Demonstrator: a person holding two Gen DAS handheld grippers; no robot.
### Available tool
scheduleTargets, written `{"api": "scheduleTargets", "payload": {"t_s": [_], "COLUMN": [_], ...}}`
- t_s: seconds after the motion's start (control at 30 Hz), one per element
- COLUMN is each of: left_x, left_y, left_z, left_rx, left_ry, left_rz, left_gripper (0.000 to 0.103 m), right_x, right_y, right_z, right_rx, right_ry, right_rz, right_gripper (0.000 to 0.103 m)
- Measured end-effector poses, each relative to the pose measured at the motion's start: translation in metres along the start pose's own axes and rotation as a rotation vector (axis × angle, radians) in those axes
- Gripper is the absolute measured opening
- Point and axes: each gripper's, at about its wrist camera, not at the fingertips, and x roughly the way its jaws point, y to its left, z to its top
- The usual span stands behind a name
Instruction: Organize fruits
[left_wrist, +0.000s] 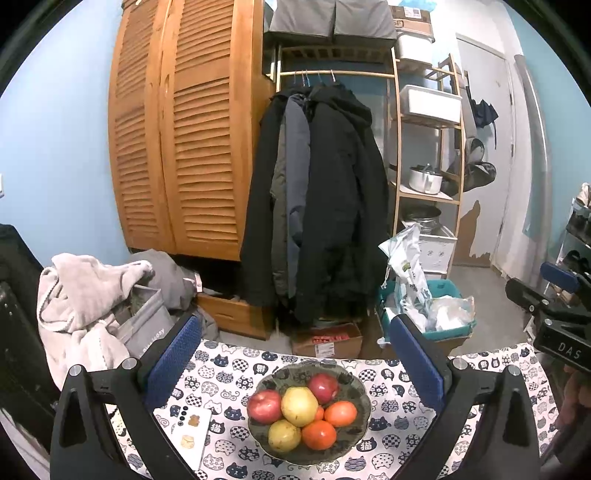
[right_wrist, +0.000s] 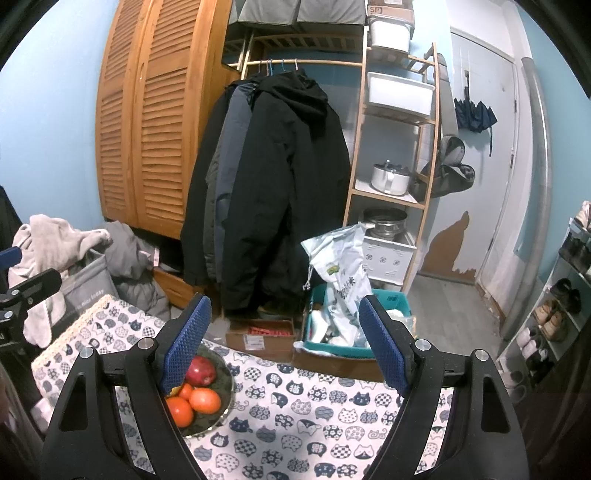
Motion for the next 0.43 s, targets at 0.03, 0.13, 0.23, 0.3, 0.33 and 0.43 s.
{"api": "scheduleTargets", "payload": {"t_s": [0.03, 0.13, 0.23, 0.3, 0.33, 0.43], "left_x": [0.0001, 0.0, -0.0007, -0.0005, -0.0008, -0.0014], "left_y": [0.0002, -0.0004, -0.0025, -0.0022, -0.0038, -0.0043], "left_z": [0.0002, 0.0001, -0.0002, 0.0, 0.0, 0.0001], "left_rx": [0.001, 0.002, 0.003, 0.003, 0.002, 0.0], "left_ry": [0.001, 0.001, 0.004, 0.006, 0.006, 0.007], "left_rz": [-0.002, -0.004, -0.007, -0.008, -0.008, -0.007], "left_gripper": [0.103, 0.103, 0.103, 0.103, 0.103, 0.103], "right_x": [0.0001, 0.0, -0.0002, -0.0001, -0.0003, 0.0001], "right_y": [-0.0001, 0.0004, 0.0007, 0.0007, 0.0007, 0.0005], "right_z": [0.0001, 0.0001, 0.0001, 0.0001, 0.0001, 0.0002], "right_rx": [0.0, 0.0, -0.001, 0.0, 0.0, 0.0], "right_ry": [0.0, 0.001, 0.0, 0.0, 0.0, -0.001], "right_rz": [0.002, 0.0, -0.001, 0.0, 0.001, 0.001], "right_gripper": [0.081, 0.081, 0.081, 0.081, 0.081, 0.081]}}
